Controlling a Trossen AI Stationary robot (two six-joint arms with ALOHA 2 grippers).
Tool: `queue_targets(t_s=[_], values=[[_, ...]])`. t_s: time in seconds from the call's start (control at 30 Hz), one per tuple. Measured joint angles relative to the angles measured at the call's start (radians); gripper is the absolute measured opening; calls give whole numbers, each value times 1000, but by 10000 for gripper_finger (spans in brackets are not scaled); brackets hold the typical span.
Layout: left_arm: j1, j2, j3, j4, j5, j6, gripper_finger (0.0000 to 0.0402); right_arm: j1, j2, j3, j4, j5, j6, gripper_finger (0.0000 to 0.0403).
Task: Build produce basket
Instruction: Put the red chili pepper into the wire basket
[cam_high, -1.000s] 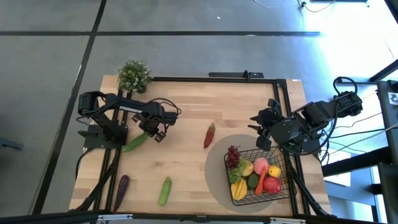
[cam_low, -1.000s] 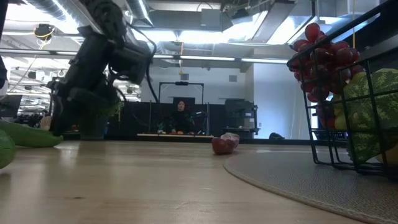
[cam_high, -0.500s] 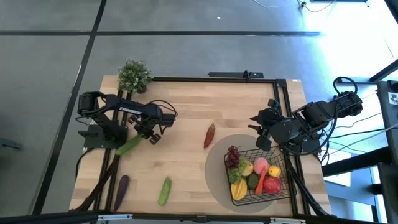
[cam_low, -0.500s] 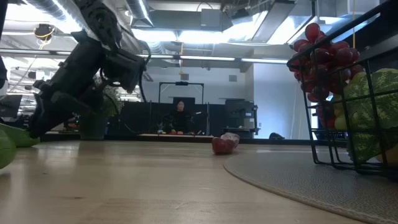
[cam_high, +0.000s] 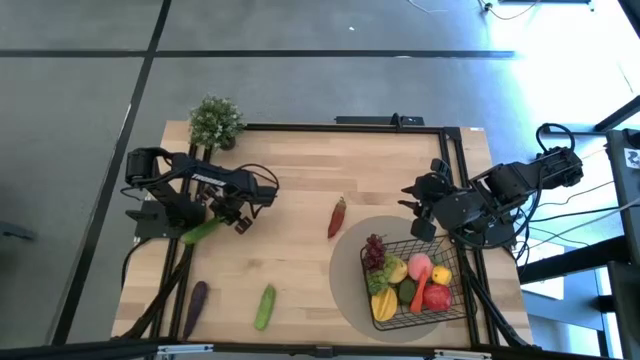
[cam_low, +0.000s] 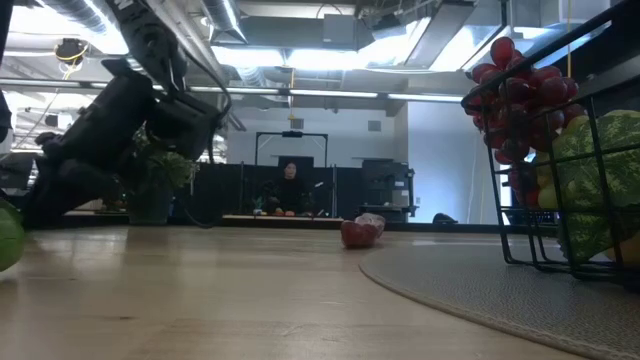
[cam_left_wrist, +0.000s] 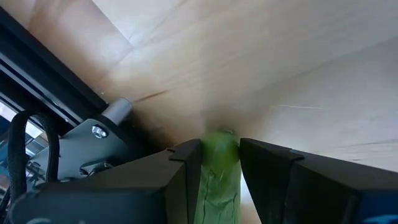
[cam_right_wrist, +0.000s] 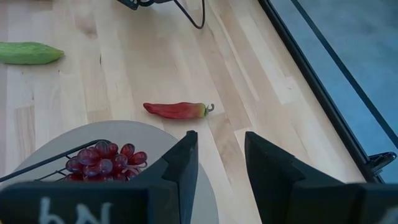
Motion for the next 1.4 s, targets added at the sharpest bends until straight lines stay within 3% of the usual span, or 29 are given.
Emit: queue_targets(t_s=[0.3, 0.63, 0.97, 1.23, 1.4], values=[[-1, 1, -6, 7, 0, 15, 89, 0, 0, 0, 24, 0, -1, 123], [0, 1, 12, 48, 15, 16, 23, 0, 0, 0, 28, 0, -9, 123], [-8, 1, 233, 29, 2, 185, 1, -10, 0, 0, 29, 15, -77, 123], [-44, -11, 396, -62, 116, 439, 1, -130, 3, -1, 55, -206, -59, 123], [-109, -36, 401, -65, 188, 442, 1, -210, 18, -2, 57, -280, -86, 123]])
